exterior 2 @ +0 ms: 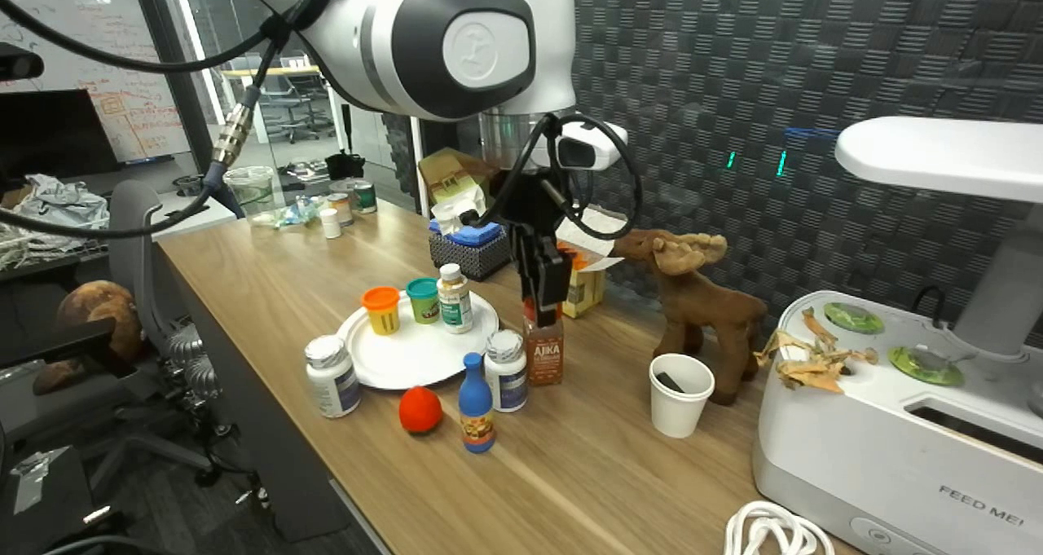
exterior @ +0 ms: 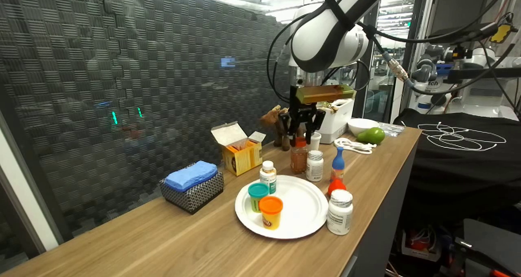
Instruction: Pick up all the objects surrounding the white plate and arrange them on the plate
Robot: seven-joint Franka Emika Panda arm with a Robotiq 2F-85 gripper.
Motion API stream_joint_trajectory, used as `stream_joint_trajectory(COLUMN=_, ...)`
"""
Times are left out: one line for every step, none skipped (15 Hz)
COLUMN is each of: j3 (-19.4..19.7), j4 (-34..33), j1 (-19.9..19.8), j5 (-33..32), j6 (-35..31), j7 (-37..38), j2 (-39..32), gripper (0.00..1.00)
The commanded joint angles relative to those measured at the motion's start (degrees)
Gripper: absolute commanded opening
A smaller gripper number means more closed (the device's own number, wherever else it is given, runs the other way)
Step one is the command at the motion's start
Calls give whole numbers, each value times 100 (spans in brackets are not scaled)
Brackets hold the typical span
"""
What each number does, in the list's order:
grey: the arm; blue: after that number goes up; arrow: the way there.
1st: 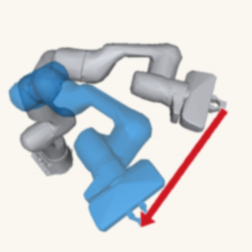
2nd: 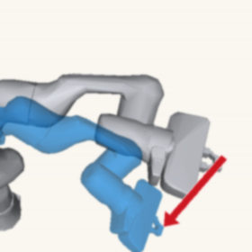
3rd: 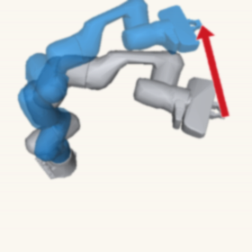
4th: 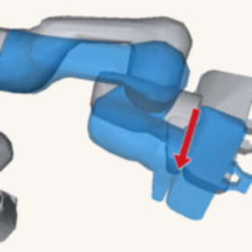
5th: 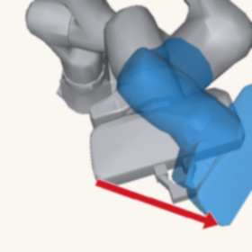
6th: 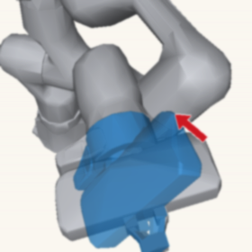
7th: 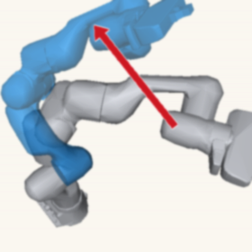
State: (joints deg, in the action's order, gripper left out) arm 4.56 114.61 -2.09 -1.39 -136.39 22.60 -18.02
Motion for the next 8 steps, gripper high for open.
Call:
stream_joint_trajectory(j3=36, j4=-59, j1=84, j5=83, j6=-45, j7=-7, j2=6, gripper=24)
stream_joint_trajectory(j3=62, j4=-21, j1=129, j5=-3, j6=-97, j7=83, j2=55, gripper=24)
stream_joint_trajectory(j3=83, j4=12, j1=188, j5=-102, j6=-114, j7=175, j2=120, gripper=24)
stream_joint_trajectory(j3=134, j4=16, j1=288, j5=-299, j6=-64, j7=331, j2=174, gripper=24)
stream_joint_trajectory(j3=171, j4=17, j1=397, j5=-516, j6=-6, j7=494, j2=239, gripper=24)
stream_joint_trajectory(j3=184, j4=20, j1=476, j5=-687, j6=17, j7=610, j2=284, gripper=24)
stream_joint_trajectory(j3=204, j4=40, j1=602, j5=-943, j6=58, j7=837, j2=365, gripper=24)
stream_joint_trajectory(j3=227, j4=56, j1=721, j5=-1207, j6=87, j7=1074, j2=433, gripper=24)
